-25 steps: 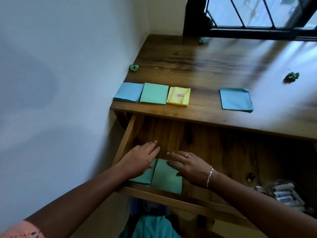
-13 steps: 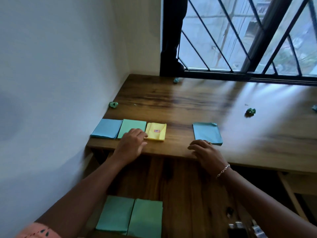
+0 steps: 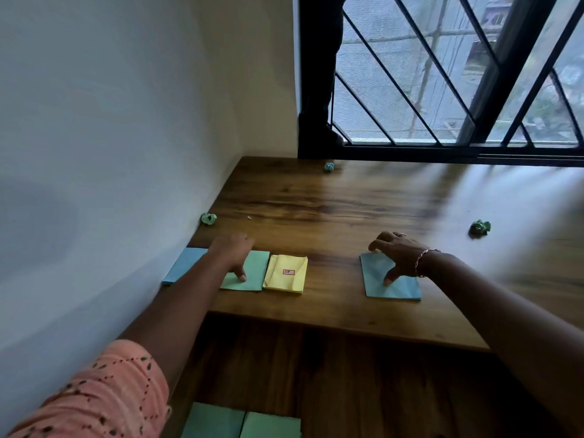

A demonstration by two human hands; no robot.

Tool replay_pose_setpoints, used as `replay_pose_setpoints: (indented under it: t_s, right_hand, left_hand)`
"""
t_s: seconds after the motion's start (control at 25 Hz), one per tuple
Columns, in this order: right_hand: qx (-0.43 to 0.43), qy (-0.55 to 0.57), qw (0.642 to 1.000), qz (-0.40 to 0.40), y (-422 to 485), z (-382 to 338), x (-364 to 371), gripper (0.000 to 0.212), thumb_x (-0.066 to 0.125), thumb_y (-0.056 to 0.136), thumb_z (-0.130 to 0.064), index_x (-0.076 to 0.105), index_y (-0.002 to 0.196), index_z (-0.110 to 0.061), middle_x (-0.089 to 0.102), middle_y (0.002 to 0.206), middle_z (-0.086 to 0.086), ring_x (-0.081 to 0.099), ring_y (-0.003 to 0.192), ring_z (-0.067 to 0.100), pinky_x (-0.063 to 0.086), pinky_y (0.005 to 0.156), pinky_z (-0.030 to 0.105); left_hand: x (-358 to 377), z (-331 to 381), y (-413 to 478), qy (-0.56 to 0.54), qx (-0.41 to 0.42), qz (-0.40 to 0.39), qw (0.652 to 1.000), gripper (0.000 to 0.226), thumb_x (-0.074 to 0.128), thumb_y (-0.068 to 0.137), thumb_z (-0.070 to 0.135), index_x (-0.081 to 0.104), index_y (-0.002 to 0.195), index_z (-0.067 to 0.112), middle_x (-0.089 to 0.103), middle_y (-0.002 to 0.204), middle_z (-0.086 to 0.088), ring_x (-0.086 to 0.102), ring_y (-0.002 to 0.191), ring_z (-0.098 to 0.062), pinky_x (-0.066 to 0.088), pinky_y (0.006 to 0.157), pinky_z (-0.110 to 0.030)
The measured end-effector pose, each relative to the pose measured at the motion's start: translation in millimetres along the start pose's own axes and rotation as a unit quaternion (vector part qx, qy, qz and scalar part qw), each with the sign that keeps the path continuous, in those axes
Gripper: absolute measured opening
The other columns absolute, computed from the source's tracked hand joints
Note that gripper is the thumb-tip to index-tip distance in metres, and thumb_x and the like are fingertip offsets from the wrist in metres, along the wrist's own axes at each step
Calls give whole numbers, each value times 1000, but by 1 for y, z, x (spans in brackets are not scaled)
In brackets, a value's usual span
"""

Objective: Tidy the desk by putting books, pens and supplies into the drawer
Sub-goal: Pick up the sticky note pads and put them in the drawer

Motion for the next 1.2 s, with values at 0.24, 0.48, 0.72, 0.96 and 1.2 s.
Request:
replay_pose_setpoints:
  t_s: [0.24,0.48,0.72,0.96,1.2]
  right_hand:
    - [25,16,997,-72,16,4,3,89,84,58,-40,37,130,-17,41,130,7,38,120,28,41,99,42]
    - [56,21,994,-87,13,5,2,90,81,63,-40,34,135,-13,41,132,9,39,122,29,39,97,38]
    - [86,70,991,-72,7,14,6,88,84,57,-40,37,127,-13,53,122,12,49,106,27,43,88,36]
    - [78,75,994,-2,1,8,-3,48,71,77,-23,54,120,-8,57,122,13,53,112,28,44,90,32]
    - [51,141,987,59,-30,3,-35,30,63,83,-9,63,113,-7,64,102,11,56,91,21,40,78,27]
  left_hand:
    - [4,-5,9,-21,-10,-52,998,88,79,72,28,29,142,12,29,149,-12,32,135,-30,37,103,-41]
    - [2,-5,10,-28,-24,-54,998,92,81,69,24,26,142,11,25,150,-15,29,137,-33,37,105,-43]
    - [0,-4,7,30,-32,-48,998,86,79,69,36,32,138,13,39,144,-12,34,134,-30,27,108,-49]
    - [-5,-4,-7,50,-57,-4,997,66,73,76,40,42,128,15,57,126,-9,51,120,-27,22,109,-50]
    - [-19,-11,-45,-42,-55,102,992,45,44,91,1,45,134,16,59,122,-8,51,118,-27,20,113,-44]
Point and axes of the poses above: each hand's wrist, its own y-axis towards the middle knuckle, its own x-axis out of the palm, z = x × y, the point moved 8 cm from there along y, towards the middle knuckle
